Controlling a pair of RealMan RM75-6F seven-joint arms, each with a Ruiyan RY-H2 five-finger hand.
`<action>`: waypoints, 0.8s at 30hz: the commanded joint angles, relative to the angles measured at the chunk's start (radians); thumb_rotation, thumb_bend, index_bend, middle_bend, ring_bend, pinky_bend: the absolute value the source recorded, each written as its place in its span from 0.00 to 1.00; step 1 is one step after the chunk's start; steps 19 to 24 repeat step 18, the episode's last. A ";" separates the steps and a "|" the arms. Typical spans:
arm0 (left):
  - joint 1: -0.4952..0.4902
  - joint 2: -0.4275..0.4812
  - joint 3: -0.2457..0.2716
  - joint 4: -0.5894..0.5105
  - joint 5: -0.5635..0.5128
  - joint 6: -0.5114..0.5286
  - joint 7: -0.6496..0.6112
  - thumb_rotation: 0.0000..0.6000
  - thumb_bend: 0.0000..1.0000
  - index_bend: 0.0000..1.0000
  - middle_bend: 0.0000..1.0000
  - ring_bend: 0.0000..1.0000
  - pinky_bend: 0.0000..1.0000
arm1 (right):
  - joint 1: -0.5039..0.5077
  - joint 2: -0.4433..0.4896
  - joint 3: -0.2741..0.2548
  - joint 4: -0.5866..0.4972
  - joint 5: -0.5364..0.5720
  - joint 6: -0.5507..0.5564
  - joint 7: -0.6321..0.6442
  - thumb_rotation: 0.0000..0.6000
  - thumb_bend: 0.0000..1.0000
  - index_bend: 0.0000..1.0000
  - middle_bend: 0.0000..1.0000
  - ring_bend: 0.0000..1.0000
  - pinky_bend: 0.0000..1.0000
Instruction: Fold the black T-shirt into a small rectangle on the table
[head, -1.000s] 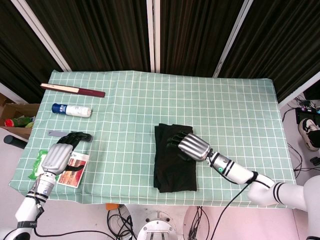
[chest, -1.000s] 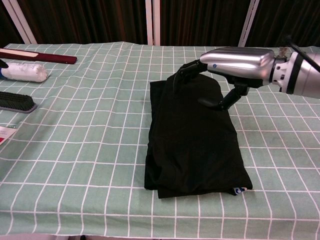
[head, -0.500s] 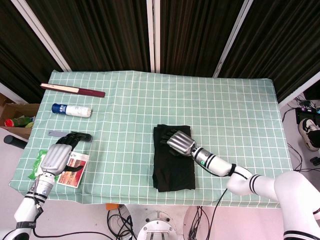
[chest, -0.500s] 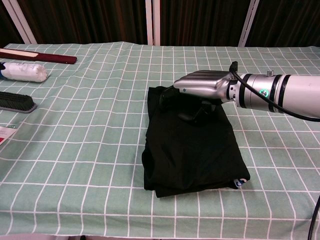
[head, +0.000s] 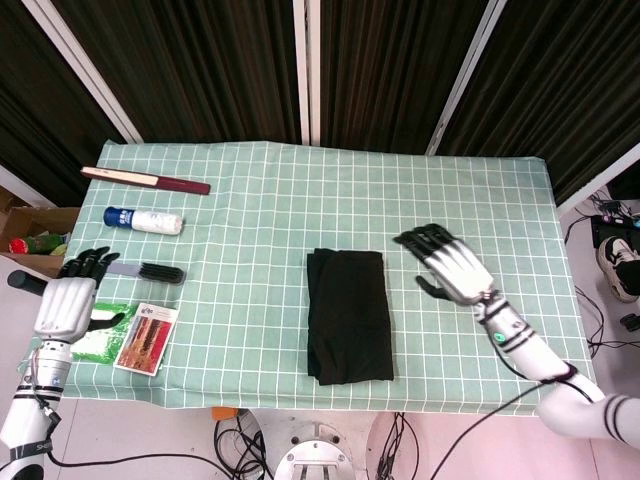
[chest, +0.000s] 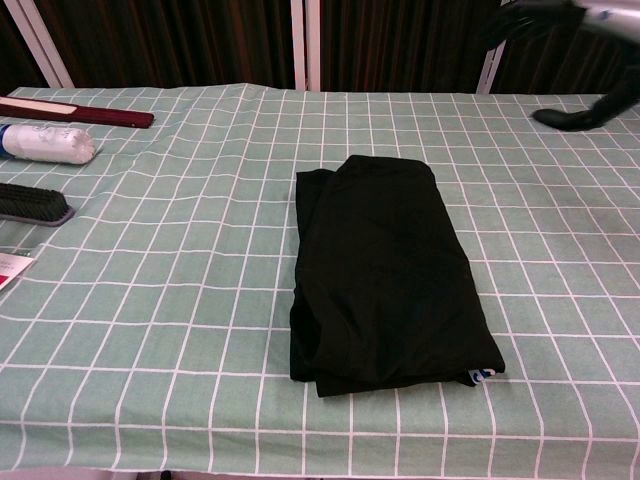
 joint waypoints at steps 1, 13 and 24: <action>0.050 -0.019 -0.021 0.069 -0.002 0.104 0.037 1.00 0.10 0.16 0.10 0.08 0.18 | -0.177 0.146 -0.043 -0.122 0.088 0.135 -0.070 1.00 0.21 0.01 0.07 0.02 0.09; 0.189 -0.003 0.079 0.005 0.163 0.270 0.038 1.00 0.10 0.16 0.10 0.08 0.17 | -0.440 0.163 -0.109 0.002 0.024 0.328 0.187 1.00 0.19 0.00 0.00 0.00 0.00; 0.227 -0.011 0.105 -0.036 0.180 0.287 0.067 1.00 0.10 0.16 0.10 0.08 0.17 | -0.456 0.142 -0.082 0.015 0.029 0.317 0.182 1.00 0.20 0.00 0.00 0.00 0.00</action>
